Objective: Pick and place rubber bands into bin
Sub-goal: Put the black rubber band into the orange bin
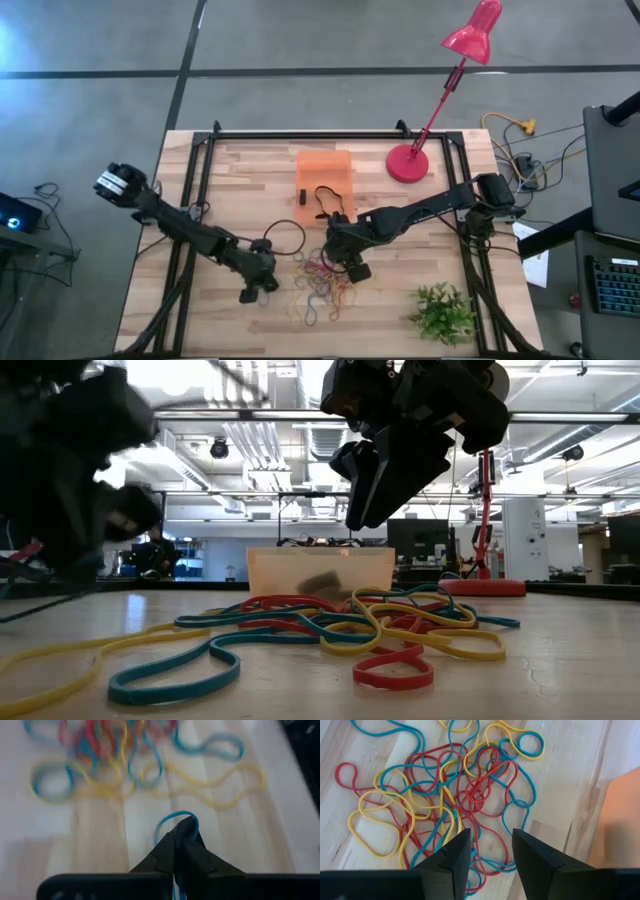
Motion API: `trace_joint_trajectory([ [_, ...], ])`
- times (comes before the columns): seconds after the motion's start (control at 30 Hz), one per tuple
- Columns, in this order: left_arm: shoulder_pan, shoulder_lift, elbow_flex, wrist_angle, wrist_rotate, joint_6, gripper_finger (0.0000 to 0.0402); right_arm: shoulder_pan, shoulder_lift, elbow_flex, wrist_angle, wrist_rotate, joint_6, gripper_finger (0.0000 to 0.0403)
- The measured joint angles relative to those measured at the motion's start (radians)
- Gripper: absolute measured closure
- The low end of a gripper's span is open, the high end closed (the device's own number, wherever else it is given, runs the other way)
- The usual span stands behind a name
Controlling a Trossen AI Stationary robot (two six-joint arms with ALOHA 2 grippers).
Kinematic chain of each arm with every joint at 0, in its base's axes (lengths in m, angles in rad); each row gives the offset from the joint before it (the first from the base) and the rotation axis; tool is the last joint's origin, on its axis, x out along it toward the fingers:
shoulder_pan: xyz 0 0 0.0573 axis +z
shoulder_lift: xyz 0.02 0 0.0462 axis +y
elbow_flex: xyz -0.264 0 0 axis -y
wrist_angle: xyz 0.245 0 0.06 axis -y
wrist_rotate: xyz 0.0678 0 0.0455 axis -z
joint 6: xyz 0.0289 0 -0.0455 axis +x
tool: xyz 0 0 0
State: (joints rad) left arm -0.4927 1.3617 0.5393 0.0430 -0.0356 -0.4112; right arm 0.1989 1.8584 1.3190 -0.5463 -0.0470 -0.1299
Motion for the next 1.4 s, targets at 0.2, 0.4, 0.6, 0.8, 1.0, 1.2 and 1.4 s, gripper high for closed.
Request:
trace_joint_trajectory([
  [0.2, 0.025, -0.082, 0.022, 0.005, -0.154, 0.165, 0.0400, 0.000, 0.000, -0.001, 0.001, -0.002, 0.000, 0.0281],
  [0.4, 0.079, -0.094, 0.022, 0.119, -0.177, 0.256, 0.0401, 0.001, 0.000, -0.008, 0.000, -0.004, 0.030, 0.0288],
  [0.6, 0.102, -0.037, 0.023, 0.111, -0.105, 0.262, 0.0401, 0.013, 0.000, -0.020, -0.001, -0.006, 0.045, 0.0287],
  [0.8, 0.109, 0.039, 0.023, 0.118, -0.103, 0.211, 0.0363, 0.014, 0.000, -0.022, 0.000, -0.006, 0.044, 0.0290],
  [1.0, 0.114, 0.087, 0.024, 0.116, -0.102, 0.208, 0.0321, 0.014, 0.000, -0.022, 0.000, -0.006, 0.045, 0.0297],
  [1.2, 0.127, 0.105, 0.025, 0.115, -0.104, 0.211, 0.0323, 0.014, 0.000, -0.022, 0.001, -0.006, 0.045, 0.0297],
  [1.4, 0.156, 0.104, 0.025, 0.170, -0.183, 0.215, 0.0324, 0.014, 0.000, -0.022, 0.002, -0.006, 0.045, 0.0299],
])
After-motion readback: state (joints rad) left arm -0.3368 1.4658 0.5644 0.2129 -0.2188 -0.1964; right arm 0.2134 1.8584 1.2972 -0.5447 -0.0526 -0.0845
